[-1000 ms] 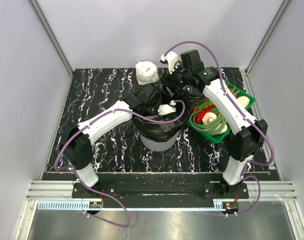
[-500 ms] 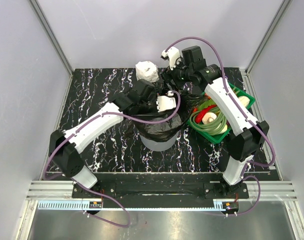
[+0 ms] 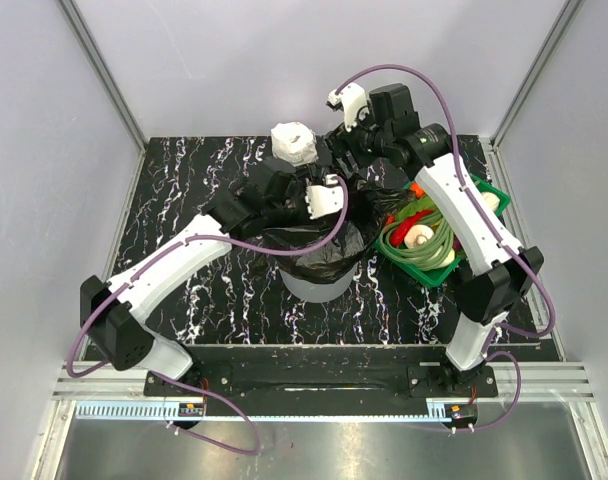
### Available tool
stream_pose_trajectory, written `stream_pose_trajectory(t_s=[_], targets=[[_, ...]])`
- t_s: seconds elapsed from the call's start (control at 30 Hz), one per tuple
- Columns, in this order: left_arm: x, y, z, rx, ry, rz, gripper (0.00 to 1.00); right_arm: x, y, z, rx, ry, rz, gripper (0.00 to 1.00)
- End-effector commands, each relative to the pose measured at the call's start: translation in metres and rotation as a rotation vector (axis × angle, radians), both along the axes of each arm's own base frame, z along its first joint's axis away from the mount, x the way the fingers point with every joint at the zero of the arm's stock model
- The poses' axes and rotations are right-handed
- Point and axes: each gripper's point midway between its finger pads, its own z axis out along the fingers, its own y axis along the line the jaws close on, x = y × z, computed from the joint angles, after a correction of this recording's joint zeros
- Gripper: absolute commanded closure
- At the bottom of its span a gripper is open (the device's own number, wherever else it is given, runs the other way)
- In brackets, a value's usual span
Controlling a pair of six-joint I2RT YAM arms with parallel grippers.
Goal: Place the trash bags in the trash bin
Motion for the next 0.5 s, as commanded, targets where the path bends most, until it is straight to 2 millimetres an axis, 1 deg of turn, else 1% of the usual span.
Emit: stream_pose_trajectory(t_s=[0.0, 0.17, 0.23, 0.33, 0.47], targets=[[-0.001, 0.003, 0.047, -0.106, -0.069, -0.006, 0.12, -0.017, -0.015, 0.065, 0.046, -0.131, -0.036, 0.19], [-0.023, 0.004, 0.033, -0.012, 0.045, -0.113, 0.12, -0.026, -0.023, 0.07, 0.034, -0.137, -0.044, 0.19], [-0.03, 0.005, 0.029, 0.017, 0.079, -0.143, 0.12, -0.029, -0.026, 0.068, 0.026, -0.135, -0.046, 0.19], [-0.041, 0.005, 0.016, 0.076, 0.148, -0.204, 0.12, -0.032, -0.029, 0.062, 0.011, -0.126, -0.052, 0.2], [-0.047, 0.008, -0.013, 0.165, 0.208, -0.253, 0.12, -0.035, -0.032, 0.057, 0.001, -0.118, -0.052, 0.19]])
